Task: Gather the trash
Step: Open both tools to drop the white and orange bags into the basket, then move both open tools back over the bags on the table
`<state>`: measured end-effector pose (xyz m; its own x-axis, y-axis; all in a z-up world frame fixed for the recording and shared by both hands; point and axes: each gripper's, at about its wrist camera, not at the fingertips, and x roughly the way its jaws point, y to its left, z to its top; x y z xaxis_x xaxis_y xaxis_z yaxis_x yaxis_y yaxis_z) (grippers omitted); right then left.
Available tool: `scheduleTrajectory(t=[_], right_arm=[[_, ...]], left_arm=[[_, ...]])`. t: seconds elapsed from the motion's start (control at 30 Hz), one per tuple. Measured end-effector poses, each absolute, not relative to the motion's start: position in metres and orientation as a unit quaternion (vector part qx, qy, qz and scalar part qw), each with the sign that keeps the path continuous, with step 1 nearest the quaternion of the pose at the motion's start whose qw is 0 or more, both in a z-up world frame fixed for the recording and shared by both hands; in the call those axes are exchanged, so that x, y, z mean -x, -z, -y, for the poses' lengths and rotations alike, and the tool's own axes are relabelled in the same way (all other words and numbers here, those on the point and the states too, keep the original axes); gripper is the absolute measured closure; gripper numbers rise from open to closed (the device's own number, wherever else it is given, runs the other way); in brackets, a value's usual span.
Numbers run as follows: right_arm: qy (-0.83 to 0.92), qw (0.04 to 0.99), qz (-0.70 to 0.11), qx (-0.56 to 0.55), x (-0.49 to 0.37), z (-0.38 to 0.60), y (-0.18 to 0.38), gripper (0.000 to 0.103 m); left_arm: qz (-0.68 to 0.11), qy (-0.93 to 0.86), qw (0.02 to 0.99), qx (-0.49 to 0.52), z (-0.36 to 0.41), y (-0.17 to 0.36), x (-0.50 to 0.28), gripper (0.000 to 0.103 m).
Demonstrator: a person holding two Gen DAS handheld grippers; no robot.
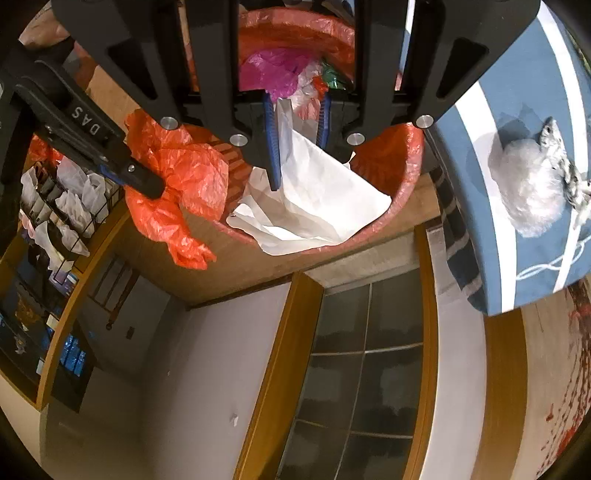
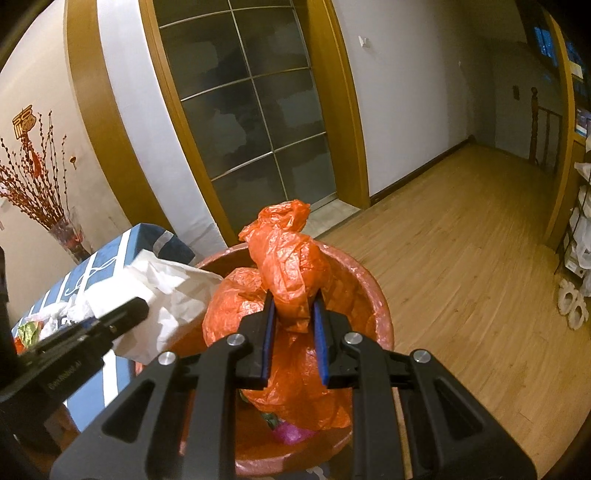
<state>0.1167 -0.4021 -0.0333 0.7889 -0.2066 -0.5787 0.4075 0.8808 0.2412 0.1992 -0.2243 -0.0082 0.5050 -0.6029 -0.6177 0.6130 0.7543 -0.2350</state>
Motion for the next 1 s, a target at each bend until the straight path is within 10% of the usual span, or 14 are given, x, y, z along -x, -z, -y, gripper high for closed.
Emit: scheduleTrajectory(t=[0.63, 1.0], right_arm=[[0.183, 0.921, -0.281, -0.196, -0.108, 0.404, 0.043, 0.038], [0.173, 0.927, -0.289, -0.163, -0.11, 0.369, 0.037, 0.023]], left_arm=[[-0.349, 0.29, 0.89, -0.033, 0.192, 0.012, -0.193, 0.022], [-0.354, 0.235, 0.905, -0.024, 0.141, 0.014, -0.184, 0.008]])
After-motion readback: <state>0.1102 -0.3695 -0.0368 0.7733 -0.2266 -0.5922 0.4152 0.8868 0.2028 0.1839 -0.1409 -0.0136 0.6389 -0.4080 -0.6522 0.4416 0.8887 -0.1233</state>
